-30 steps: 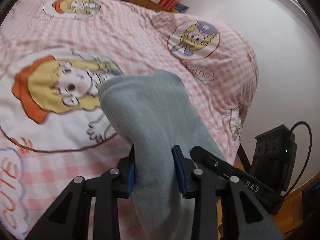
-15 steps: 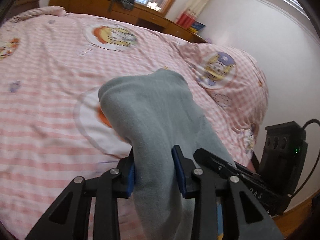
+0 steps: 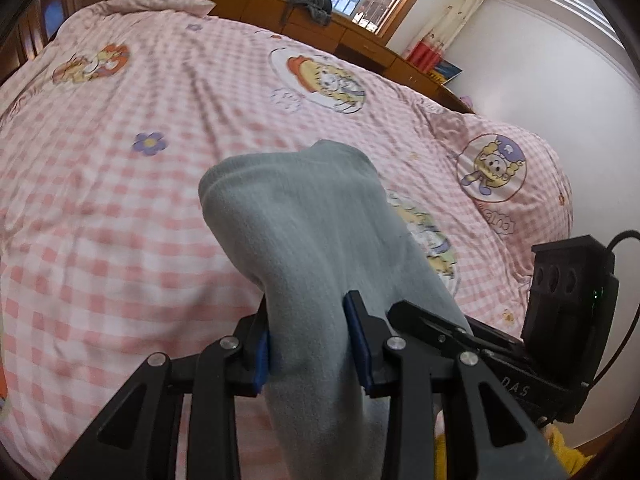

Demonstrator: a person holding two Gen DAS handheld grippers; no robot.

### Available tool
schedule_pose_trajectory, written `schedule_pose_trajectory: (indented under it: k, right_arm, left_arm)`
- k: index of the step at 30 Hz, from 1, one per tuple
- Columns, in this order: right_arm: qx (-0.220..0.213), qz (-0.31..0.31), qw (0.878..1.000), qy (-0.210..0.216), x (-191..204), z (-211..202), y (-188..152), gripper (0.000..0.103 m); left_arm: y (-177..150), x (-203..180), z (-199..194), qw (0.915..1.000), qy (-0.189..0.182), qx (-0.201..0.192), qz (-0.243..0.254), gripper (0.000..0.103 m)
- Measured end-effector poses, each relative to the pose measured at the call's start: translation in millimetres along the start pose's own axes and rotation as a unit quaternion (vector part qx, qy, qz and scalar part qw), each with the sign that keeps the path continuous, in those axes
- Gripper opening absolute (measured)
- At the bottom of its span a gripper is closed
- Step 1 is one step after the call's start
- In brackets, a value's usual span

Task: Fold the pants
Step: 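Lift the folded pants with both grippers and carry them across the bed, then lower the folded pants onto the bed and open both grippers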

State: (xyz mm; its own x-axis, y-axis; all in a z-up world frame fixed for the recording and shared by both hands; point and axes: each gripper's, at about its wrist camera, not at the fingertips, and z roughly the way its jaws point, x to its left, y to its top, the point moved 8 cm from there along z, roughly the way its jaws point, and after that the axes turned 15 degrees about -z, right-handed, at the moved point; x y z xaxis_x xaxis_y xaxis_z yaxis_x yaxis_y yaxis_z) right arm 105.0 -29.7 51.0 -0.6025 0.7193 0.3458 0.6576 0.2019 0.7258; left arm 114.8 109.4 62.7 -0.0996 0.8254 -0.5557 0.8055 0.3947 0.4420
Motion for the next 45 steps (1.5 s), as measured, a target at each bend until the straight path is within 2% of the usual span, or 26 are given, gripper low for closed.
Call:
schedule_pose_trajectory:
  k: [5,7,10,12,14,17,20,21,23,25,26,28,30,32,33,35,38,42,45]
  right_arm:
    - [0.021,0.0,1.0,0.002,10.0,45.6,-9.0,0.031]
    - [0.032,-0.01,0.999,-0.005,12.3,61.9,-13.8,0.031]
    - [0.055,-0.037,0.997,-0.031,13.9,80.5,-24.7,0.031]
    - [0.064,-0.057,0.996,-0.038,14.4,86.0,-29.0,0.032]
    - [0.067,-0.078,0.994,-0.044,14.4,82.6,-29.7,0.032]
    - [0.066,-0.087,0.992,-0.062,10.8,67.9,-26.7,0.032]
    - [0.037,-0.096,0.991,-0.091,8.8,46.1,-12.6,0.032]
    - [0.021,-0.099,0.99,-0.097,10.1,40.4,-4.3,0.032]
    - [0.002,-0.107,0.99,-0.091,15.8,40.7,12.8,0.032]
    - [0.001,-0.104,0.992,-0.07,20.9,54.5,26.5,0.028]
    - [0.003,-0.099,0.994,-0.056,22.5,65.2,31.4,0.023]
    - [0.014,-0.088,0.995,-0.044,20.5,88.0,34.7,0.023]
    - [0.036,-0.078,0.995,-0.057,11.5,111.6,29.5,0.021]
    - [0.058,-0.088,0.991,-0.083,-0.5,127.6,17.8,0.012]
    - [0.065,-0.094,0.989,-0.091,-6.4,131.8,11.6,0.011]
    - [0.059,-0.09,0.991,-0.085,-11.5,125.8,9.0,0.011]
    - [0.06,-0.101,0.988,-0.102,-9.2,107.5,12.1,0.011]
    - [0.046,-0.135,0.986,-0.091,16.2,77.6,12.3,0.011]
    - [0.053,-0.156,0.983,-0.079,36.6,63.9,2.2,0.011]
  left_arm:
    - [5.6,47.5,16.0,0.9998,0.008,0.0,0.017,0.035]
    - [5.4,65.7,25.2,0.9999,0.011,0.007,0.007,0.035]
    - [3.3,102.2,40.0,0.9988,0.042,0.018,-0.019,0.037]
    - [0.3,113.2,42.4,0.9984,0.041,0.022,-0.031,0.038]
    - [-1.1,113.3,36.0,0.9987,0.04,0.013,-0.027,0.039]
    - [2.3,107.4,21.0,0.9979,0.064,-0.003,-0.002,0.038]
    - [12.9,95.4,-2.1,0.9946,0.091,-0.039,0.029,0.038]
    - [16.7,90.0,-7.5,0.9942,0.089,-0.05,0.034,0.038]
    - [25.3,79.3,-10.4,0.9945,0.077,-0.062,0.036,0.038]
    - [33.8,71.1,-2.1,0.9943,0.071,-0.069,0.04,0.038]
    - [37.7,69.6,7.2,0.9943,0.073,-0.068,0.039,0.038]
    - [43.4,71.0,28.2,0.9951,0.072,-0.06,0.031,0.037]
    - [45.5,87.5,52.8,0.9947,0.093,-0.044,0.002,0.032]
    - [43.2,102.9,63.5,0.9931,0.111,-0.036,-0.014,0.015]
    - [41.4,107.6,64.0,0.993,0.111,-0.037,-0.017,0.012]
    - [38.3,110.5,59.2,0.9932,0.108,-0.037,-0.019,0.011]
    - [33.4,104.2,39.9,0.9927,0.11,-0.043,-0.023,0.012]
    - [12.9,78.5,4.7,0.9952,0.081,-0.054,-0.006,0.012]
    - [-8.7,60.1,-7.2,0.9966,0.067,-0.046,0.012,0.012]
